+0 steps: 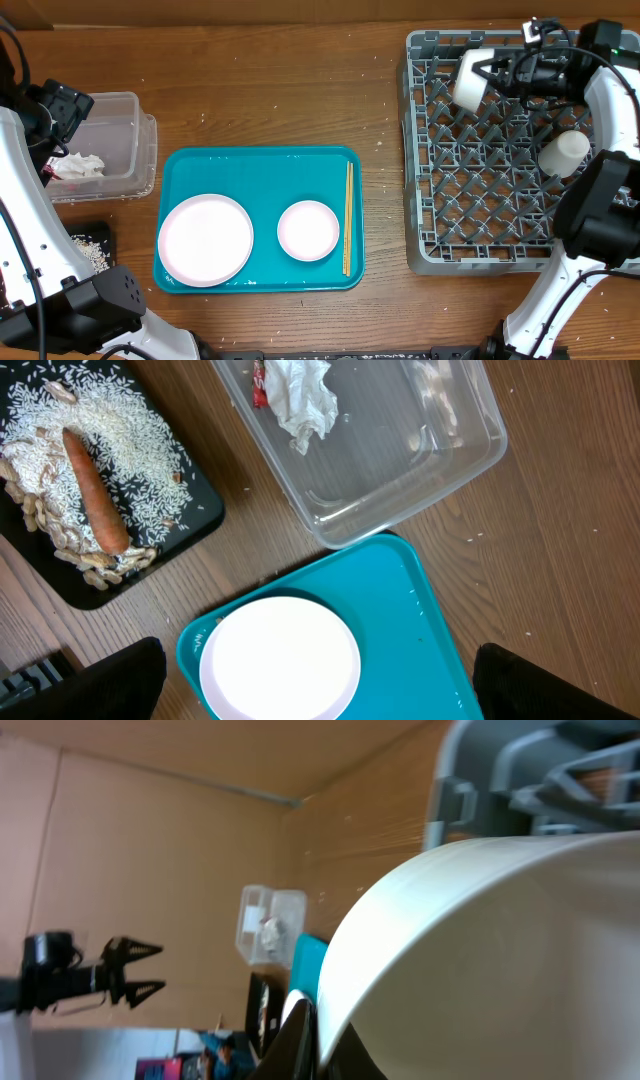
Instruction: Sort waste into correct bins and load items into the dishwasher
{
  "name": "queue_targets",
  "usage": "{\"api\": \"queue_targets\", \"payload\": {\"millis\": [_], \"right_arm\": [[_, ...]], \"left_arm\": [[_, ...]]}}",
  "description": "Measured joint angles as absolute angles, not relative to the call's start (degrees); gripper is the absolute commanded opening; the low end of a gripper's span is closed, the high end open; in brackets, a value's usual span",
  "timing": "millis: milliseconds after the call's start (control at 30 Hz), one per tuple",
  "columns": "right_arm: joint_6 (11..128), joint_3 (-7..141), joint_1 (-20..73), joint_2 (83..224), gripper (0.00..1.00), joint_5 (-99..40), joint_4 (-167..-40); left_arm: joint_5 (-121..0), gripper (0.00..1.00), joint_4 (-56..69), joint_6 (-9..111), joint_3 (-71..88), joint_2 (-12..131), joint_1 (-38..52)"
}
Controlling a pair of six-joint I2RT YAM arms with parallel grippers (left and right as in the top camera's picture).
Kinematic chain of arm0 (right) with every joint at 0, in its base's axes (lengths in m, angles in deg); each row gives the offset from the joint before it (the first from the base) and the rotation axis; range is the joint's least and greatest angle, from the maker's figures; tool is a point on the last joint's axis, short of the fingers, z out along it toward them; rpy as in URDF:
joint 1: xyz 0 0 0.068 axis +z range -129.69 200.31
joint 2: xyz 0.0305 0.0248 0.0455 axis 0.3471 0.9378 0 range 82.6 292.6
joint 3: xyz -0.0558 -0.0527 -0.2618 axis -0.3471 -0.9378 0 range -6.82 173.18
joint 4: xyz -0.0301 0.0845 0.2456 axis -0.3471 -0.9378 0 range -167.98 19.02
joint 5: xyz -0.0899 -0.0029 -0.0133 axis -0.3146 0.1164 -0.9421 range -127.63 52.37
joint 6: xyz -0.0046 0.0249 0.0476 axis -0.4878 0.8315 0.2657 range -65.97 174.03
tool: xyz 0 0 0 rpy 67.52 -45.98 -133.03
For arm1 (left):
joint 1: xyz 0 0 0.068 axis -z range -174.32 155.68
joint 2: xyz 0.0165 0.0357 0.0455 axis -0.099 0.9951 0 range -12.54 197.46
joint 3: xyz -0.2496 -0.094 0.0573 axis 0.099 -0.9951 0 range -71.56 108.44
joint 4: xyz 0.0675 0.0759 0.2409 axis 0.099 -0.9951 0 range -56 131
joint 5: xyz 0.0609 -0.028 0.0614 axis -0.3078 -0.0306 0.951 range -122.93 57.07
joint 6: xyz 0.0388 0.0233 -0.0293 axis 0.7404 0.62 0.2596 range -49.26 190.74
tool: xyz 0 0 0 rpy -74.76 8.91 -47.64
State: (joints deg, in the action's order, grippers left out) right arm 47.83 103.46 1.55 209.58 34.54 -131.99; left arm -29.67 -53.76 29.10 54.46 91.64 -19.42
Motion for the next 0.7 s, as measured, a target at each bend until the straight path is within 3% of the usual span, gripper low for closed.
{"api": "queue_targets", "payload": {"millis": [200,267,533,633,700], "right_arm": [[49.3,103.4,-1.2,209.8,0.04,33.9,-132.2],[49.9,103.4,-1.3,209.8,0.11,33.9,-132.3],[54.8,105.3,-3.7,209.8,0.18,26.1,-137.1],[55.7,109.6,-4.7,209.8,0.33,20.1,-142.3],[56.7,113.6,-5.5,209.8,0.51,14.4,-145.7]], "left_arm": [[-29.7,1.0,-53.8,29.1,54.5,91.6,-19.4],[-29.7,1.0,-53.8,29.1,54.5,91.6,-19.4],[-29.7,1.0,-53.8,29.1,54.5,91.6,-19.4],[-29.7,1.0,-53.8,29.1,54.5,91.6,-19.4],[-29.7,1.0,-53.8,29.1,54.5,91.6,-19.4]]}}
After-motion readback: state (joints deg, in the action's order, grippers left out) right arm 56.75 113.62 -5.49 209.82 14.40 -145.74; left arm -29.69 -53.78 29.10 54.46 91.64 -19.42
